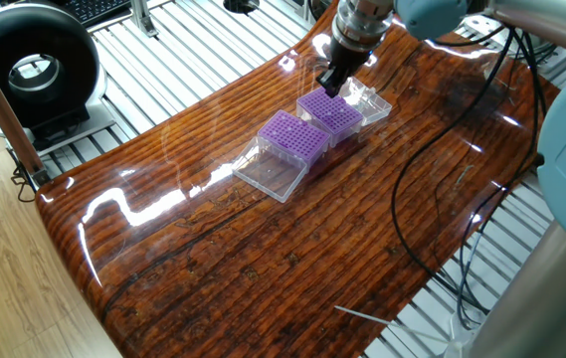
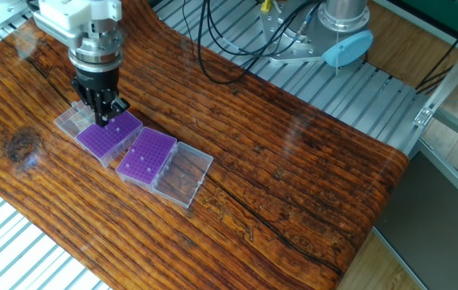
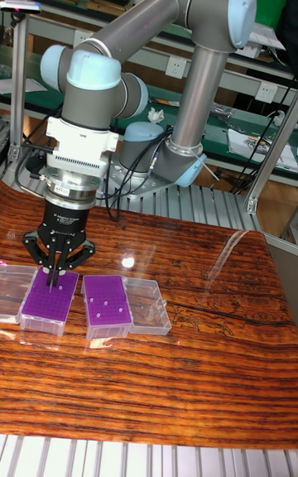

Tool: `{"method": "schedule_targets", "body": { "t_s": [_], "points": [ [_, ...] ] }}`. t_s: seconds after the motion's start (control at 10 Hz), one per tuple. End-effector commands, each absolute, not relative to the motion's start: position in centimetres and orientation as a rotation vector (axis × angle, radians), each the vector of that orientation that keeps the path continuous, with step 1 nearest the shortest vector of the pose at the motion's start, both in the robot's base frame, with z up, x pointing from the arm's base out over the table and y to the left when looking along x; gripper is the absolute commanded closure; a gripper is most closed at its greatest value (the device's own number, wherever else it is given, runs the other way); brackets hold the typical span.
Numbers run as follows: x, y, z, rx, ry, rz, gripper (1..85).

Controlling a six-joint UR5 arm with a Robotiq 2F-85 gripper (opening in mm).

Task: Transfer all small pipette tips from one holder to another

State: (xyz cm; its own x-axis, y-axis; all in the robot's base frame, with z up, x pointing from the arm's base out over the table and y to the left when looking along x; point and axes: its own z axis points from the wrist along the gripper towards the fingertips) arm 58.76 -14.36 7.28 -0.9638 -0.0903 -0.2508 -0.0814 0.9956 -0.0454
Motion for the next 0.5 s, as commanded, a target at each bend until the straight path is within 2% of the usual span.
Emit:
{"method": "schedule_targets", "body": {
  "t_s": [0.0,0.4],
  "points": [
    [58.90,-14.53,7.19,-0.123,2.871,-0.032,84.3],
    [59.01,-14.56,7.08,-0.128,2.861,-0.023,84.3]
  ]
}}
